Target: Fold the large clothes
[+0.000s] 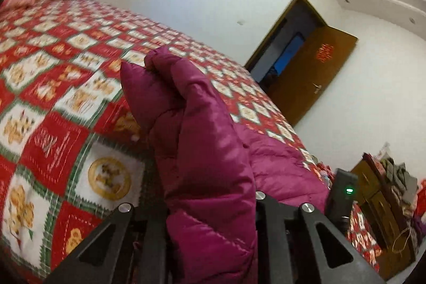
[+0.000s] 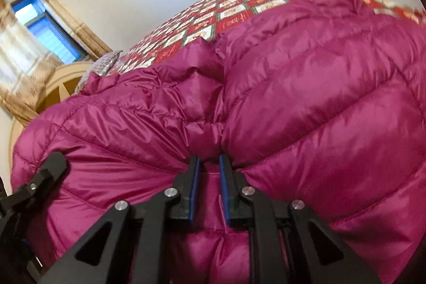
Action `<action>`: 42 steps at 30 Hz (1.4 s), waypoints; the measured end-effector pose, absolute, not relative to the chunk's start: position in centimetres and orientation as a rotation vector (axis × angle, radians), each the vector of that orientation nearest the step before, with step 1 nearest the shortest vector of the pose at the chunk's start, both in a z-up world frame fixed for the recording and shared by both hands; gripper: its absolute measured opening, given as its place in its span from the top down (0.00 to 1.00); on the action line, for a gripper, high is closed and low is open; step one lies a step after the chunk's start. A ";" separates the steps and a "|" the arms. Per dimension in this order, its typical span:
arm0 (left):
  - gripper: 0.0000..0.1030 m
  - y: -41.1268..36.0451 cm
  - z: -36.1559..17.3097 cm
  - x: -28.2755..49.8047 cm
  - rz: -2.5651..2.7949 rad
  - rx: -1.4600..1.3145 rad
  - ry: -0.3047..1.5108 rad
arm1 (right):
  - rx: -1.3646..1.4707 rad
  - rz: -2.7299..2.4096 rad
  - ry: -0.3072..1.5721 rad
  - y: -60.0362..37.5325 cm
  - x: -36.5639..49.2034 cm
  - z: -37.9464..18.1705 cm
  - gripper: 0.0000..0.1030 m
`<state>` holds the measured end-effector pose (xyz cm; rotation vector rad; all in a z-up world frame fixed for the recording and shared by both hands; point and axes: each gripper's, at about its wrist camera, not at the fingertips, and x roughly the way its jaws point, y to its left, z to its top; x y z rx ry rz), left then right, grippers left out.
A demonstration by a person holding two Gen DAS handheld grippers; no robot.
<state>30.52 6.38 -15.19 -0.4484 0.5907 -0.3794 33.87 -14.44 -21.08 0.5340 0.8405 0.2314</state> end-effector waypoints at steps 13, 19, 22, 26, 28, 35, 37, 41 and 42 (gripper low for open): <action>0.82 7.1 -10.8 28.1 -0.398 -0.170 0.506 | 0.726 0.556 0.957 -5.9 34.0 -21.7 0.85; 0.82 6.0 -10.3 28.6 -0.412 -0.097 0.484 | 0.714 0.601 0.918 -7.3 33.6 -20.0 0.82; 0.82 4.6 -10.5 28.6 -0.427 -0.056 0.484 | 0.703 0.570 0.857 -10.0 32.5 -18.4 0.82; 0.82 2.9 -10.5 28.4 -0.451 0.007 0.485 | 0.705 0.476 0.781 -14.6 30.5 -16.9 0.82; 0.82 1.7 -10.6 28.4 -0.469 0.042 0.491 | 0.704 0.425 0.752 -16.6 29.7 -16.7 0.82; 0.82 -2.5 -12.6 28.5 -0.540 0.142 0.532 | 0.662 0.263 0.695 -21.7 27.4 -15.6 0.82; 0.82 -3.7 -13.1 28.4 -0.556 0.171 0.543 | 0.668 0.234 0.689 -21.8 26.7 -15.6 0.82; 0.82 -6.1 -14.7 28.4 -0.593 0.220 0.577 | 0.698 0.197 0.691 -23.7 26.2 -16.1 0.82; 0.82 -6.6 -15.1 28.5 -0.603 0.228 0.585 | 0.700 0.192 0.693 -23.8 26.5 -16.5 0.82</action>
